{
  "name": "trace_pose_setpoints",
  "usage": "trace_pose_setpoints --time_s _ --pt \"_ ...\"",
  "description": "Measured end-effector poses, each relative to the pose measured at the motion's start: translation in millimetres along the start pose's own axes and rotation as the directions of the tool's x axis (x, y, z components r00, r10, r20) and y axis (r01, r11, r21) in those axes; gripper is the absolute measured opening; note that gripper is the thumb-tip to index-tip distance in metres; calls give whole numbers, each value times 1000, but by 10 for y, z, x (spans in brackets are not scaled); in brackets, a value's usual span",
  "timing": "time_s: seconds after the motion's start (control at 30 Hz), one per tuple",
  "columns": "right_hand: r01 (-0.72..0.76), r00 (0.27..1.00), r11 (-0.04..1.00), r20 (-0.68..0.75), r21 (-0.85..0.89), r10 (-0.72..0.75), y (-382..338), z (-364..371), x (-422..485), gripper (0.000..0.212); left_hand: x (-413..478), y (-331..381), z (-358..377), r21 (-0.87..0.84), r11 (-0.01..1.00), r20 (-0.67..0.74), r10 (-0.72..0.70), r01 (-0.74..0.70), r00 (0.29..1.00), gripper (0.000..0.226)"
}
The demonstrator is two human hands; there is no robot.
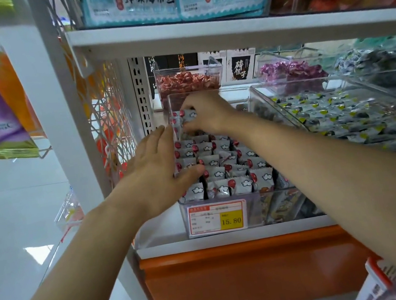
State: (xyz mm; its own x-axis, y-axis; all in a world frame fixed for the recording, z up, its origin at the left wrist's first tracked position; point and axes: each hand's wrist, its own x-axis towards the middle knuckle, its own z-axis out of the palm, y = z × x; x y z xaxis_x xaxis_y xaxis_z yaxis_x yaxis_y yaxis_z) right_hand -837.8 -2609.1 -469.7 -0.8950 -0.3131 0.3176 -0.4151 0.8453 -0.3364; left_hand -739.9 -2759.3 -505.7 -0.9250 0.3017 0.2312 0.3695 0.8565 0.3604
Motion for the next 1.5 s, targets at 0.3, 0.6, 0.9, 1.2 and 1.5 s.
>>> trace_pose_setpoints --time_s 0.3,0.6,0.9,1.2,1.5 --pt "-25 987 999 161 45 17 69 15 166 24 -15 15 -10 -40 999 26 12 -11 1000 94" --pt "-15 999 968 28 -250 23 69 212 355 13 -15 21 -10 -87 996 47 11 -7 999 96" --pt "-17 996 999 -93 -33 14 -15 38 330 9 -3 12 10 -144 990 30 3 2 1000 94" --pt "16 811 918 -542 397 220 0 -276 -380 6 -43 13 -7 -197 980 -61 -54 41 997 79" --pt "-29 826 592 -314 806 468 -100 -363 -1271 12 -233 129 -94 -279 960 -324 -99 5 941 50"
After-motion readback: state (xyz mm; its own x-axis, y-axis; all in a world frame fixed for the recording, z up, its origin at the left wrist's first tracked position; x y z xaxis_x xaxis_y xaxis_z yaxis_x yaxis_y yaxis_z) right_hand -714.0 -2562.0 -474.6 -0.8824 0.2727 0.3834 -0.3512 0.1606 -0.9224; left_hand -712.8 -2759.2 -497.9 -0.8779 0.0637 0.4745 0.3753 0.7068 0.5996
